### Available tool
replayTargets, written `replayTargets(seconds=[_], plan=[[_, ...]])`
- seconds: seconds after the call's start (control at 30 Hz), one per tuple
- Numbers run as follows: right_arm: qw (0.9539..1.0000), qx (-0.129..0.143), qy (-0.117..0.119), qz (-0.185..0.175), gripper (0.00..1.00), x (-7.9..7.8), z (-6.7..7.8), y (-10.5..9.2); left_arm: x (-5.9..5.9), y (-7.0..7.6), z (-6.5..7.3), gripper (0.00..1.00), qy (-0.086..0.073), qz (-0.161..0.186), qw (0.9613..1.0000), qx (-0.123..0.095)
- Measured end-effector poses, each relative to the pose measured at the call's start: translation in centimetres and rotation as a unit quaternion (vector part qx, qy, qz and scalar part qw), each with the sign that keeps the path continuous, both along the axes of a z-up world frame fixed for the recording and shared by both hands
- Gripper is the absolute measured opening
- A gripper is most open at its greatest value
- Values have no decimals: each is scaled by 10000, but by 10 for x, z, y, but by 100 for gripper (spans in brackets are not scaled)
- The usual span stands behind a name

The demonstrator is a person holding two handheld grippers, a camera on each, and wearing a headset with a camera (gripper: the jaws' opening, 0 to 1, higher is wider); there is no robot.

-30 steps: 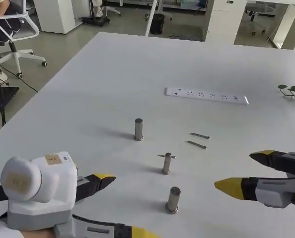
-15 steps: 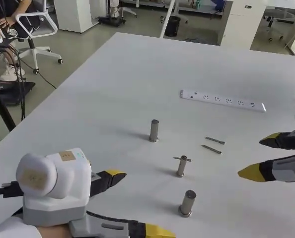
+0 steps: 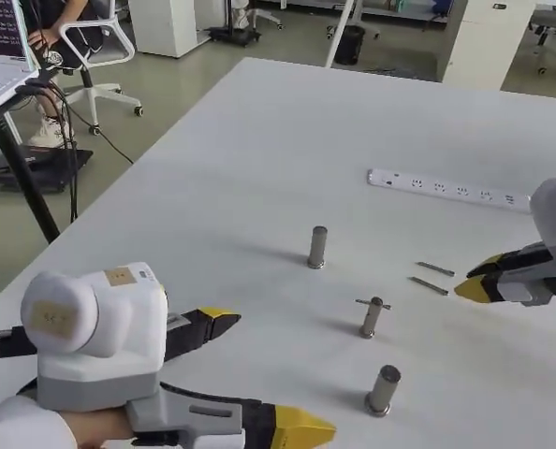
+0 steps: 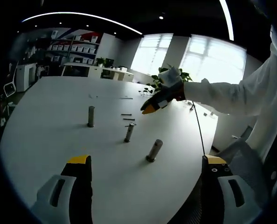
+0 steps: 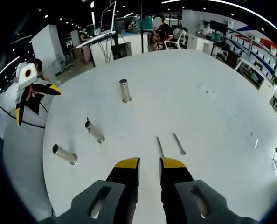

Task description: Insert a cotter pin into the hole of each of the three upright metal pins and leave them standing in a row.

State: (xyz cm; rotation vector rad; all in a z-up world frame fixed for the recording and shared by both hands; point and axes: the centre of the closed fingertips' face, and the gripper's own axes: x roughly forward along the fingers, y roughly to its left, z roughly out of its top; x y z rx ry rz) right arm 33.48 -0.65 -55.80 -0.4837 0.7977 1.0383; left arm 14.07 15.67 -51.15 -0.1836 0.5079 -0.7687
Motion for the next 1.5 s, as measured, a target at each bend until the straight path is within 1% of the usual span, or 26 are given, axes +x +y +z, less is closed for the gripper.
replayTargets(seconds=[0.03,0.07,0.1,0.17,0.23,0.3,0.37,0.43,0.53,0.63,0.7,0.8,0.93,0.97,1.0,1.03,1.17,1.37,1.43,1.5], plan=[[9999,8,-90,63,11,4,-1,3,0,1,-1,98,10,19,10000,-24],[9999,-10,-120,102,10,6,-2,5,0,2,-3,97,31,32,10000,-61],[9998,-64,-133,166,10,8,-4,7,0,3,-5,96,104,69,9999,-100],[9992,-174,-156,315,9,10,-8,9,-2,4,-9,95,167,75,9998,-81],[9981,-390,-131,454,9,11,-15,9,-3,5,-10,95,188,91,9998,-70],[9958,-670,-159,605,8,13,-24,6,-2,8,-10,95,214,163,9996,-115],[9950,-751,-111,643,7,14,-32,8,-2,8,-9,95,220,181,9995,-136],[9954,-762,-3,582,5,15,-35,9,-2,9,-9,95,225,169,9995,-124],[9954,-760,-10,589,5,18,-37,12,-1,14,-10,95,217,224,9994,-151],[9952,-776,55,589,4,20,-40,14,0,19,-15,96,308,297,9990,-127],[9956,-751,96,548,5,22,-43,14,0,21,-15,96,310,321,9989,-132],[9955,-815,71,473,6,27,-46,11,1,24,-15,96,329,349,9987,-151],[9959,-805,132,401,5,29,-49,9,2,27,-18,96,372,382,9985,-158],[9956,-834,132,395,4,29,-49,8,2,28,-19,96,391,401,9983,-172],[9962,-781,139,358,4,30,-48,9,2,29,-20,96,416,445,9979,-215],[9962,-789,141,334,4,30,-48,9,3,30,-19,96,408,453,9979,-234],[9958,-825,85,387,3,30,-48,10,4,31,-17,96,371,495,9976,-303],[9953,-898,92,363,3,29,-49,11,2,30,-16,95,345,453,9980,-263],[9945,-946,54,446,3,28,-49,11,0,30,-17,95,362,410,9982,-234],[9931,-998,-52,616,1,27,-49,13,-1,30,-17,95,362,399,9983,-230]])
